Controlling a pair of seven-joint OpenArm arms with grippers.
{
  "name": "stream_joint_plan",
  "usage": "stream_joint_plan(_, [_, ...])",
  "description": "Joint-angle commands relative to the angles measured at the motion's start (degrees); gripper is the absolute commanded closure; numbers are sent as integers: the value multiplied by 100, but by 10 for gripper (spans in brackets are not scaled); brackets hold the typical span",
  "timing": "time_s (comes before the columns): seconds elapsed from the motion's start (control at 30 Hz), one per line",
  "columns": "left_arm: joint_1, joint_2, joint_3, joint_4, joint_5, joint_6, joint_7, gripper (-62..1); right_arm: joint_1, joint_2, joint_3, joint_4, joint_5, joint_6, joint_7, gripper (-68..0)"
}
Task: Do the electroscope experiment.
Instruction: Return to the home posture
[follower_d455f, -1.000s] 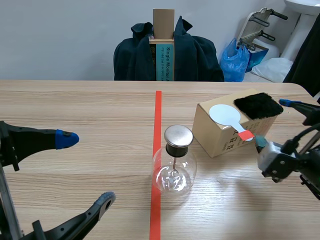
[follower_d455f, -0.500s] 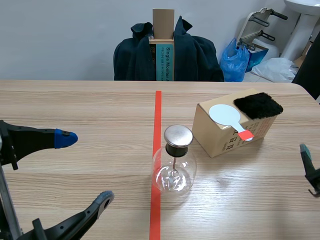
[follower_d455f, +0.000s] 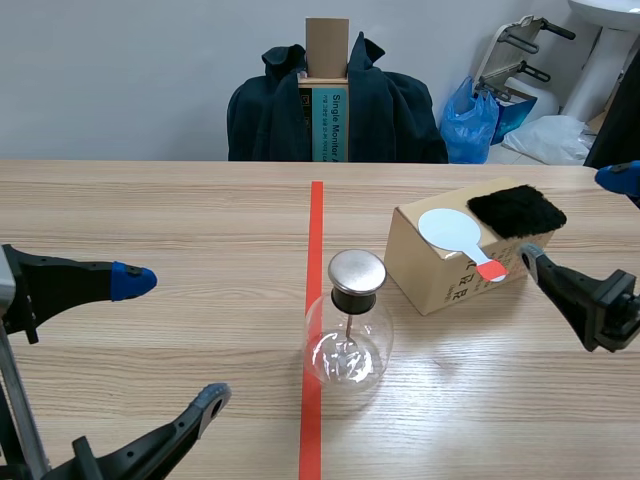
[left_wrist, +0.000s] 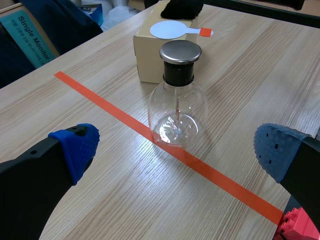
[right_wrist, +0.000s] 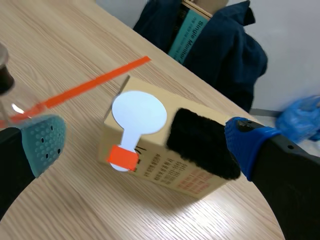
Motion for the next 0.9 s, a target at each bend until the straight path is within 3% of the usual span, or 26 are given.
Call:
stream_joint_plan(0.0, [-33,31,-33,31,-37,11,-83,-623,83,42,337,59,175,380,-74,-679])
stream_joint_plan(0.1, [-35,31,-33,31,-37,11,-83,-623,83,39,675,155,251,1217,-413,-679])
stream_joint_plan(0.2, [-46,31,-33,31,-37,13,-79,-623,83,39,885,313,422,1539,-804,-679])
stream_joint_plan(0.33, [-46,31,-33,31,-37,13,-81,-623,85,-50,1139,420,612,1556,-1128,-679])
stream_joint_plan(0.53, [-46,31,-33,31,-37,13,-81,-623,83,-503,1528,420,584,1545,-1154,-679])
stream_joint_plan(0.87, [-46,31,-33,31,-37,13,-79,-623,85,-964,1550,420,393,1521,-1285,-679])
